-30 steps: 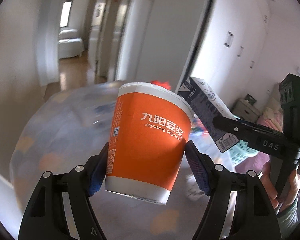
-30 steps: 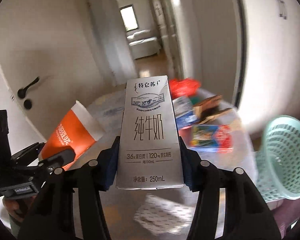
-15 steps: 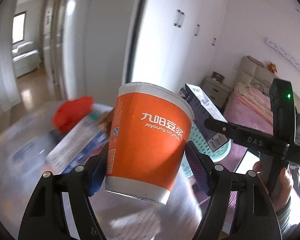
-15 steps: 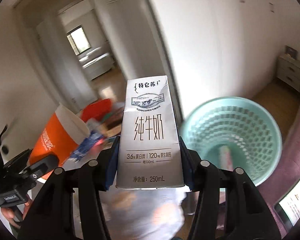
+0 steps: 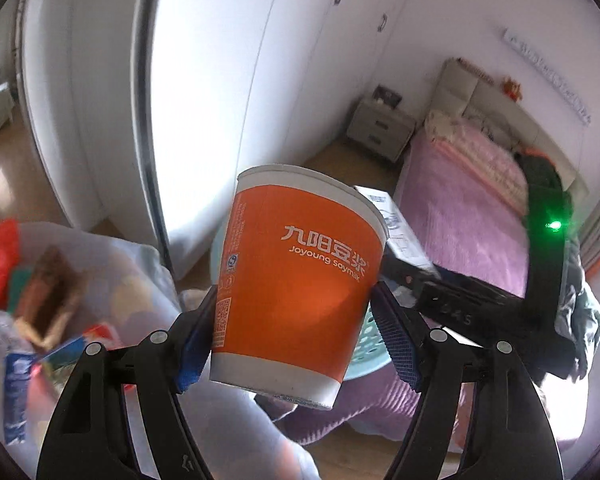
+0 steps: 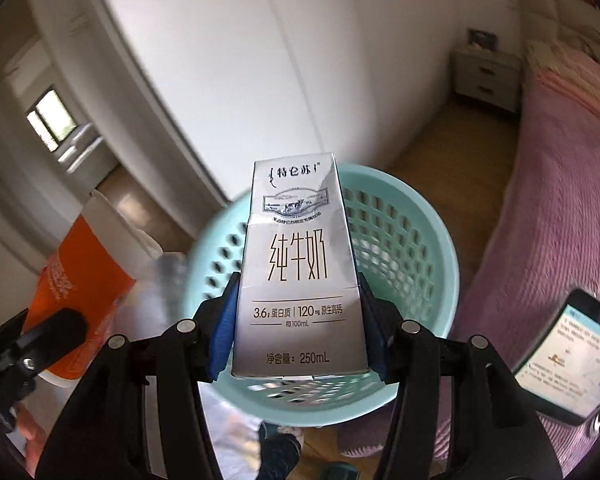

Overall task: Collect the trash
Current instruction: 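Carry the cup and carton over the teal basket and release both, then grasp the dotted tissue with the right tool while the left tool grasps the blue-white milk carton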

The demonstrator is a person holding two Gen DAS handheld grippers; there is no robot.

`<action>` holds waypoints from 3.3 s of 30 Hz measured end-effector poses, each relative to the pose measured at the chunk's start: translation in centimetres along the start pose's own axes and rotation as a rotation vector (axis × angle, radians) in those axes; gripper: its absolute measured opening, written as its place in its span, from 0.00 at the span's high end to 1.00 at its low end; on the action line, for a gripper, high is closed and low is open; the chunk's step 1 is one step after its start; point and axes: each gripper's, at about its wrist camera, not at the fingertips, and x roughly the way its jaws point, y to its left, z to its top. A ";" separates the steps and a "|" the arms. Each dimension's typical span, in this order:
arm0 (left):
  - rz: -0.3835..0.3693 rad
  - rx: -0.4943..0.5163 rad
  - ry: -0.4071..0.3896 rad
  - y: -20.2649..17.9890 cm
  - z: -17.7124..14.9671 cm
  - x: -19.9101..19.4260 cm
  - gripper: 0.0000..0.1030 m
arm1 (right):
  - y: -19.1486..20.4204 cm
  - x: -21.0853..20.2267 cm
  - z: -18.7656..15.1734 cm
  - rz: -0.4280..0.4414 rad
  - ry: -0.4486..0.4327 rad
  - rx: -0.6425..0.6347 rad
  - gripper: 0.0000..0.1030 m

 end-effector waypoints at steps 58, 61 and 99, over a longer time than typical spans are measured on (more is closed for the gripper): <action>0.374 -0.045 -0.117 20.3 -8.3 -12.3 0.18 | 21.5 -3.3 -19.6 0.481 0.133 -0.726 0.45; 0.378 -0.033 -0.092 20.5 -8.0 -11.4 0.18 | 21.0 -2.7 -20.6 0.481 0.157 -0.743 0.45; 0.402 -0.203 -0.144 16.1 -15.2 -17.3 0.43 | 18.2 -2.2 -23.2 0.531 0.159 -0.685 0.77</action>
